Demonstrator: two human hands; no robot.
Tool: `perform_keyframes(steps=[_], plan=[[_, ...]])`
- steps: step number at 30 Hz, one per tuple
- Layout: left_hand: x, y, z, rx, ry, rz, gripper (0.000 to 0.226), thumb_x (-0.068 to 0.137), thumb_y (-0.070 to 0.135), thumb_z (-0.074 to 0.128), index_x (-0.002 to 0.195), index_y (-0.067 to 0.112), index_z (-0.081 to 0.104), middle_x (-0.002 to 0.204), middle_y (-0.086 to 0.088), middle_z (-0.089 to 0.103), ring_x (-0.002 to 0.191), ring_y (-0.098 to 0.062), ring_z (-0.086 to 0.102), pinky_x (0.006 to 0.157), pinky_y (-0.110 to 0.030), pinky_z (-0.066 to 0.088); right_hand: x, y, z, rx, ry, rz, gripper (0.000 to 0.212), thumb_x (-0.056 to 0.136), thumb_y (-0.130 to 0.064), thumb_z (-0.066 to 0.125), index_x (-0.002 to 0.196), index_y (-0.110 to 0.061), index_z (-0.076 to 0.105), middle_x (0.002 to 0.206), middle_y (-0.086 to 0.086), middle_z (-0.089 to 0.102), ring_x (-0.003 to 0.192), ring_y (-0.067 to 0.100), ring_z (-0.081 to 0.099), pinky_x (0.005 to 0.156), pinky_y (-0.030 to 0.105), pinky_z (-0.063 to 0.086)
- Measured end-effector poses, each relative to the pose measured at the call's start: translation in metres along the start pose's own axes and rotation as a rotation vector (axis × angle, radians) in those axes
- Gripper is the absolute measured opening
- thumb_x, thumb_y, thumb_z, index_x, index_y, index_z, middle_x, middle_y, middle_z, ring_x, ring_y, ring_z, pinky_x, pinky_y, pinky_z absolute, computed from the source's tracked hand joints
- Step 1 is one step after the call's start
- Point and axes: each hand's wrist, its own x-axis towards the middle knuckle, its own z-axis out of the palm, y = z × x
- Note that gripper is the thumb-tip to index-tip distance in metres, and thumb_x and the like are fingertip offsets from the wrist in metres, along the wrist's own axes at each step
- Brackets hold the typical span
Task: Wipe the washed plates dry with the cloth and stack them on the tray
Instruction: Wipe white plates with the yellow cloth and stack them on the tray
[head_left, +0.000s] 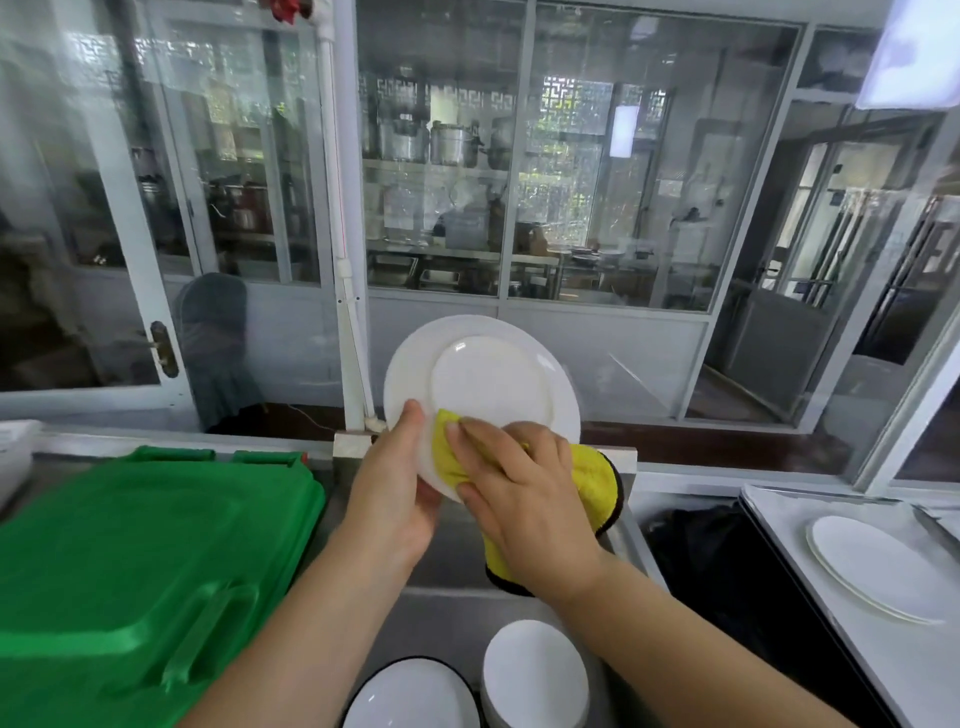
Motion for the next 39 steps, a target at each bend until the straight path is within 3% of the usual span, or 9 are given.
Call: perform_keyframes(steps=[4,8,11,14,17,20,27,32,39], plan=[[0.002,0.001,-0.013,0.025,-0.073,-0.065,0.046,0.09,0.041,0.055,0.116,0.004,0.063,0.105,-0.016,0.072,0.095,-0.027,0.07,0.065,-0.031,0.059,0.004,-0.014,0.009,0.021,-0.003,-0.03,0.036,0.088,-0.024,0.057,0.123,-0.017,0.065,0.129,-0.008,0.046,0.096,0.023,0.046,0.076,0.039,0.045],[0.008,0.0,-0.023,0.0,-0.07,-0.098,0.041,0.093,0.041,0.053,0.114,0.006,0.062,0.101,-0.014,0.073,0.089,-0.027,0.072,0.061,-0.034,0.059,-0.014,-0.014,0.014,0.028,0.01,-0.109,0.034,0.091,-0.015,0.059,0.123,-0.023,0.065,0.127,-0.012,0.046,0.093,0.02,0.05,0.074,0.036,0.043],[0.014,-0.006,-0.026,-0.006,-0.094,-0.069,0.034,0.097,0.039,0.047,0.112,0.011,0.06,0.098,-0.008,0.074,0.087,-0.022,0.072,0.061,-0.034,0.059,-0.037,-0.004,0.008,-0.009,-0.037,-0.15,0.047,0.087,-0.009,0.066,0.13,-0.024,0.056,0.13,-0.011,0.045,0.092,0.021,0.052,0.073,0.037,0.044],[0.021,-0.014,-0.025,0.005,-0.083,-0.048,0.026,0.097,0.035,0.048,0.108,0.015,0.061,0.095,-0.002,0.075,0.085,-0.015,0.072,0.066,-0.033,0.059,-0.059,0.012,-0.006,-0.054,-0.045,-0.07,0.042,0.086,-0.006,0.066,0.126,-0.018,0.06,0.13,-0.006,0.044,0.091,0.027,0.054,0.074,0.041,0.05],[0.026,-0.025,-0.02,0.045,-0.043,-0.065,0.024,0.094,0.035,0.054,0.109,0.018,0.062,0.097,0.002,0.075,0.087,-0.012,0.071,0.078,-0.038,0.056,-0.074,0.031,-0.024,-0.134,-0.055,0.002,0.039,0.086,-0.007,0.062,0.124,-0.016,0.062,0.128,-0.002,0.043,0.096,0.025,0.045,0.082,0.04,0.049],[0.029,-0.04,-0.009,0.092,-0.044,-0.077,0.021,0.094,0.036,0.055,0.107,0.021,0.063,0.094,0.005,0.075,0.085,-0.01,0.071,0.072,-0.035,0.055,-0.087,0.053,-0.041,-0.178,-0.083,0.07,0.039,0.089,-0.012,0.057,0.127,-0.018,0.055,0.128,-0.001,0.042,0.096,0.027,0.043,0.08,0.042,0.048],[0.03,-0.086,0.036,0.307,-0.105,-0.095,0.021,0.095,0.039,0.053,0.099,0.022,0.065,0.084,0.01,0.075,0.072,-0.005,0.071,0.055,-0.024,0.052,-0.123,0.125,-0.084,-0.258,-0.136,0.298,0.036,0.084,-0.006,0.069,0.12,-0.007,0.066,0.117,0.013,0.063,0.094,0.028,0.042,0.078,0.046,0.049],[0.027,-0.155,0.085,0.378,-0.096,-0.137,0.017,0.092,0.036,0.058,0.1,0.022,0.065,0.078,0.007,0.075,0.061,-0.008,0.07,0.043,-0.023,0.051,-0.184,0.19,-0.119,-0.261,-0.084,0.548,0.037,0.086,-0.004,0.067,0.123,-0.01,0.065,0.118,0.011,0.061,0.094,0.032,0.047,0.084,0.043,0.047],[0.039,-0.302,0.183,0.549,-0.16,-0.116,0.011,0.088,0.031,0.066,0.096,0.023,0.068,0.083,0.006,0.075,0.073,-0.014,0.071,0.052,-0.027,0.053,-0.309,0.293,-0.182,-0.193,-0.064,0.823,0.042,0.086,-0.003,0.065,0.125,-0.016,0.063,0.119,0.001,0.058,0.101,0.021,0.039,0.088,0.032,0.041]])
